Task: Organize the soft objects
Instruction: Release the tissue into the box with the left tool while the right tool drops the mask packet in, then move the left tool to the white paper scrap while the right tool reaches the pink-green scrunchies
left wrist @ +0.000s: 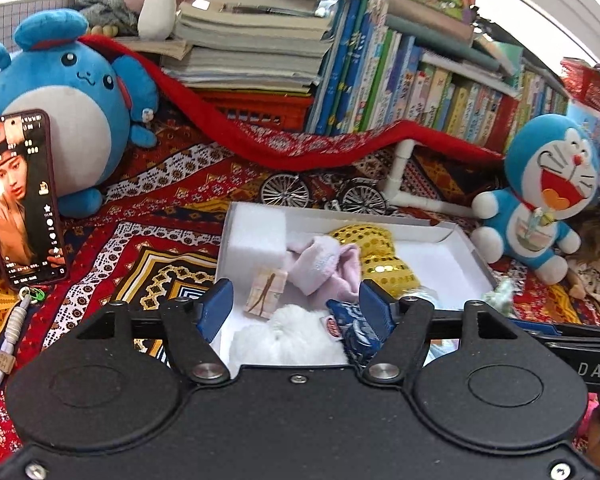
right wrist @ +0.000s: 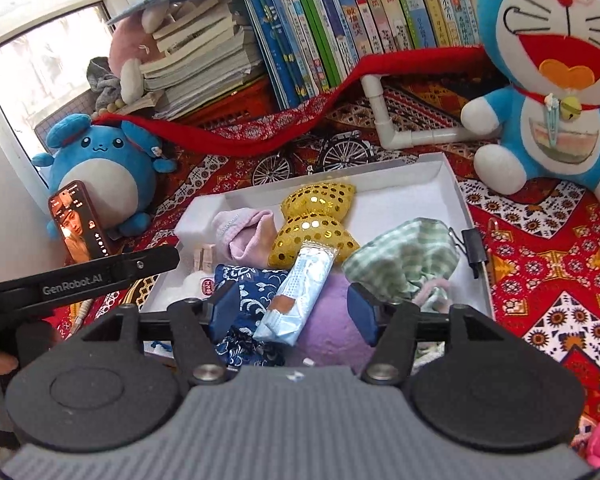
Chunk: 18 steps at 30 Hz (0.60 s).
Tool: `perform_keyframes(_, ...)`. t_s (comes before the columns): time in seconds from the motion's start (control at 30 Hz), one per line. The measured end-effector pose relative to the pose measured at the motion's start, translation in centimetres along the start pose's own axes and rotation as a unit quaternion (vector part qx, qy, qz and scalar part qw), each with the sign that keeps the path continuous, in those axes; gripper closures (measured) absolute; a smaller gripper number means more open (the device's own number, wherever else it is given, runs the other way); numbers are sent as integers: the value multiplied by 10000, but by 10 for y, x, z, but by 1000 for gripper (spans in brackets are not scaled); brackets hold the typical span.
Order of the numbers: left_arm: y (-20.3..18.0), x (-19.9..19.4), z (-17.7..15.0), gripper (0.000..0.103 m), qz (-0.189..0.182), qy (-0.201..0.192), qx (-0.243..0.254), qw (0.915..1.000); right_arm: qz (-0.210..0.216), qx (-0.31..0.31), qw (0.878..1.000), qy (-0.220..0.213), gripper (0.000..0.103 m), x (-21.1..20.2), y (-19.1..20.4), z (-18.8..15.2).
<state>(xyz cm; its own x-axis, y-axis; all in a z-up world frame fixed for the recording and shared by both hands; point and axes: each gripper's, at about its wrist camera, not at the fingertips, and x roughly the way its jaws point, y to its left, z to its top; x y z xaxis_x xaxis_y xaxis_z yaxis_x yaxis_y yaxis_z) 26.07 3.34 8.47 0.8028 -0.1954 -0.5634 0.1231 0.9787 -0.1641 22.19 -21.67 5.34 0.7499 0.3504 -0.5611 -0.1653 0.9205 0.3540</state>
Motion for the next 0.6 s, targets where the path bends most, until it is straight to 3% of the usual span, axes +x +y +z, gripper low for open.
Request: perform_keyframes(0.6,-52,-84,-4,28,-675,-534,593,9945,-17,-843,9926,-870,19,-89,7,-16)
